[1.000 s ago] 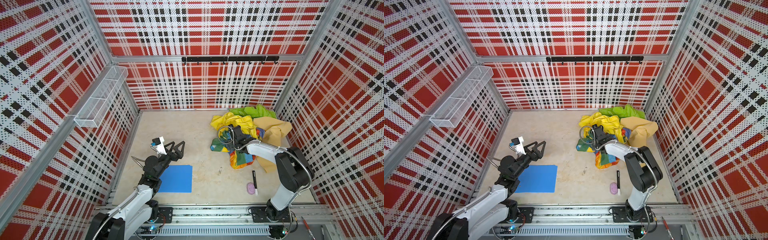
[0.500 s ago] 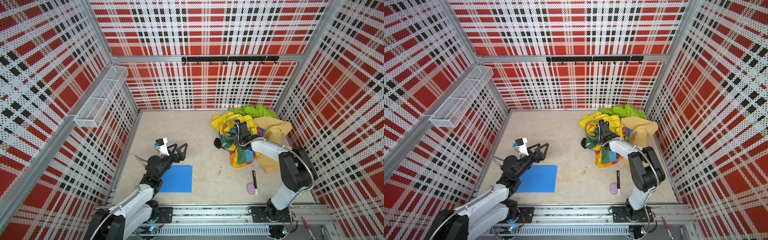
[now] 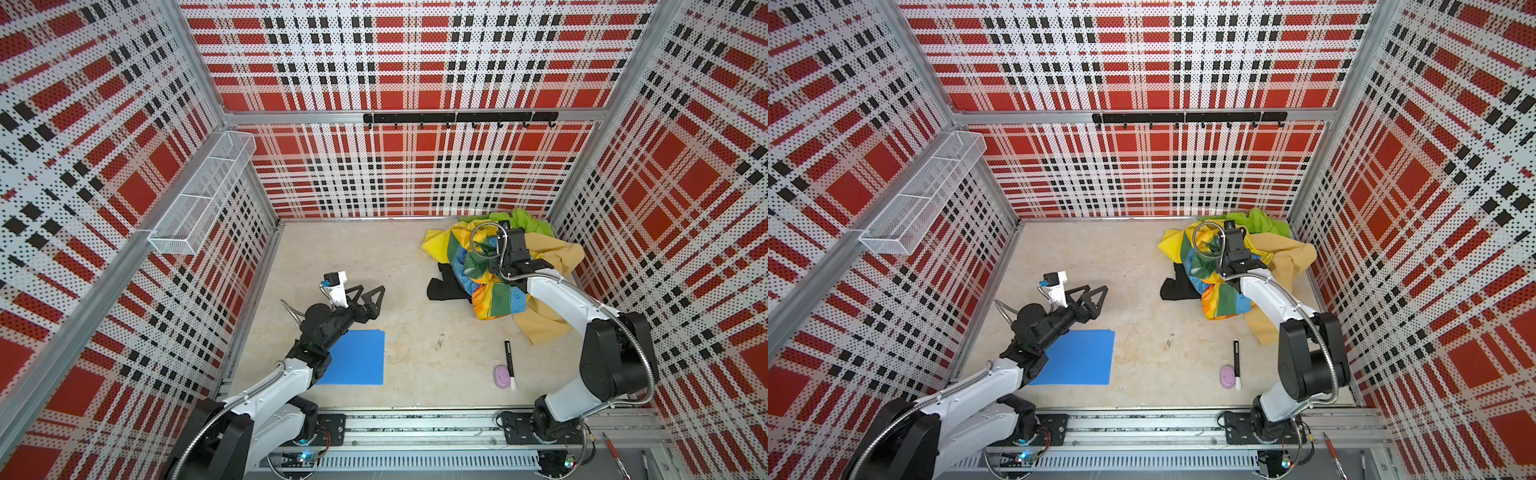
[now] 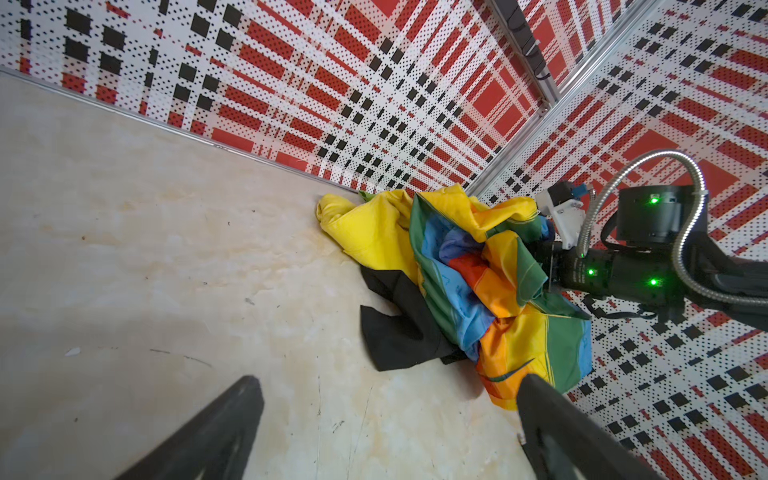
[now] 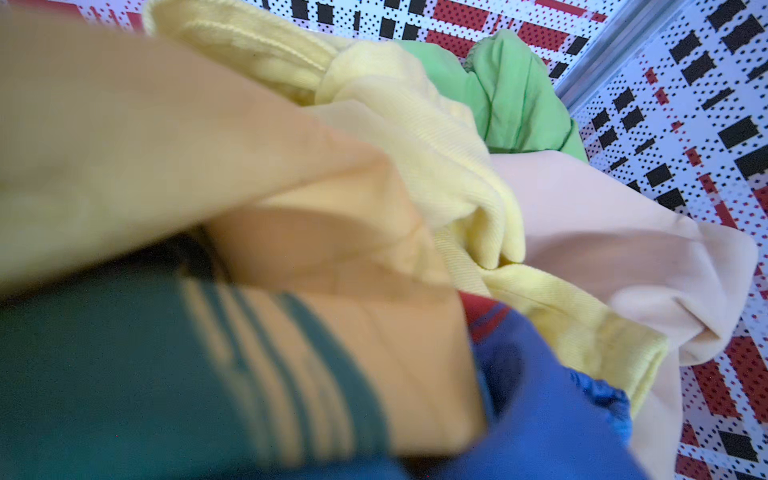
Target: Pick out a specific cloth from the pile
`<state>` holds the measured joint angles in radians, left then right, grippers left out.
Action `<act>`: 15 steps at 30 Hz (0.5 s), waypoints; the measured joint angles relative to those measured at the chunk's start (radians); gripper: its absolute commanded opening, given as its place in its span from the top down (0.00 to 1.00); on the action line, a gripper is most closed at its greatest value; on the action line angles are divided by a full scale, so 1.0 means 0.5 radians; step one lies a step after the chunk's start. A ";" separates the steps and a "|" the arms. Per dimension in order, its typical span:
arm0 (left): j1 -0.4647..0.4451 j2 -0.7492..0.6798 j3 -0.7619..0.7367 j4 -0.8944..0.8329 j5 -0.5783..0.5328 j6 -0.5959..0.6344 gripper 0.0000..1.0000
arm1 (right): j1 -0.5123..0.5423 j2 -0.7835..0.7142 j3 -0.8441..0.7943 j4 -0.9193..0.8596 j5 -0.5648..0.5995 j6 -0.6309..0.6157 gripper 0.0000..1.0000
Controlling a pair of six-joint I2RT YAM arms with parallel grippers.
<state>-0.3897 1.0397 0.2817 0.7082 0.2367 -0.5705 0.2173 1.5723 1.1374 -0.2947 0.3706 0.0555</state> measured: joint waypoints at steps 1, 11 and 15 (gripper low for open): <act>-0.011 0.002 0.008 0.000 0.000 0.004 0.01 | -0.030 -0.007 -0.001 -0.005 -0.018 0.011 1.00; -0.068 0.067 0.035 -0.015 -0.003 0.031 0.01 | -0.273 -0.070 -0.021 -0.012 -0.237 0.146 1.00; -0.094 0.093 0.078 -0.027 -0.003 0.043 0.01 | -0.275 -0.065 -0.056 -0.016 -0.259 0.191 1.00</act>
<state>-0.4366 1.0863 0.3206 0.6945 0.2352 -0.5488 0.0795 1.5398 1.1091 -0.3027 0.2409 0.1509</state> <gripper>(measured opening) 0.992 0.124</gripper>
